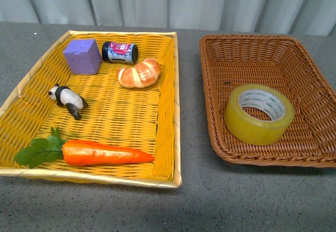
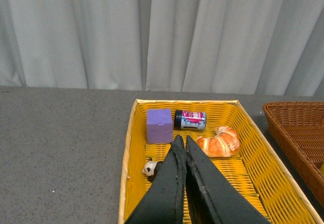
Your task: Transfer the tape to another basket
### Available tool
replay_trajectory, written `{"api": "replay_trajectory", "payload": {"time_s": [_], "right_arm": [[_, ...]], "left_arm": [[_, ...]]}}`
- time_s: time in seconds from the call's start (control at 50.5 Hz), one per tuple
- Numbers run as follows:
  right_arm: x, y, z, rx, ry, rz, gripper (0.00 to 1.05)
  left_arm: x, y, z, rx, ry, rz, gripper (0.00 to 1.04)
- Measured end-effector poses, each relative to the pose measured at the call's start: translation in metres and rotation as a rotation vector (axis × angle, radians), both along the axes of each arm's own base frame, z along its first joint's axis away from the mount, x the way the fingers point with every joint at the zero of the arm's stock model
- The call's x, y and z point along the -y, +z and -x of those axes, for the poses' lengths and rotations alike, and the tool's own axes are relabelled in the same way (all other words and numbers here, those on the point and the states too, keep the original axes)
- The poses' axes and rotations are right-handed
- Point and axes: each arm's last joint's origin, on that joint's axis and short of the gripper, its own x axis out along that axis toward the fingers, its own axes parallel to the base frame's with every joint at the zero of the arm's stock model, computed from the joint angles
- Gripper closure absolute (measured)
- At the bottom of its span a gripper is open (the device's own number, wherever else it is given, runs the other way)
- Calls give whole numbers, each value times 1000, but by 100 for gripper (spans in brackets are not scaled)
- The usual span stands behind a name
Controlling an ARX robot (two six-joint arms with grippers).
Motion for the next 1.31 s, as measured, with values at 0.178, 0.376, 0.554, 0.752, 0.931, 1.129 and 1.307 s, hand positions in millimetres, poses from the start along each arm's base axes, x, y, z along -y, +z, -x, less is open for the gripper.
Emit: {"api": "replay_trajectory", "payload": {"time_s": [0.178,0.376,0.554,0.752,0.931,1.129,1.307], "right_arm": [[0,0,4,1,0,0,104],[0,0,8,2,0,0,104],[0,0,11,3,1,0,104],[0,-3,23,-6,3,1,104],[0,-3,23,-5,3,1,104],[0,-3,23,-3,3,2,70],[0,-3,23,-3,3,2,42]], "left_arm": [[0,1,5,3,0,0,101],[0,1,11,5,0,0,101],[0,1,15,6,0,0,101],[0,1,19,3,0,0,101],[0,-2,30,-3,0,0,101],[0,-2,30,-3,0,0,77],[0,-2,30,-3,0,0,48]]}}
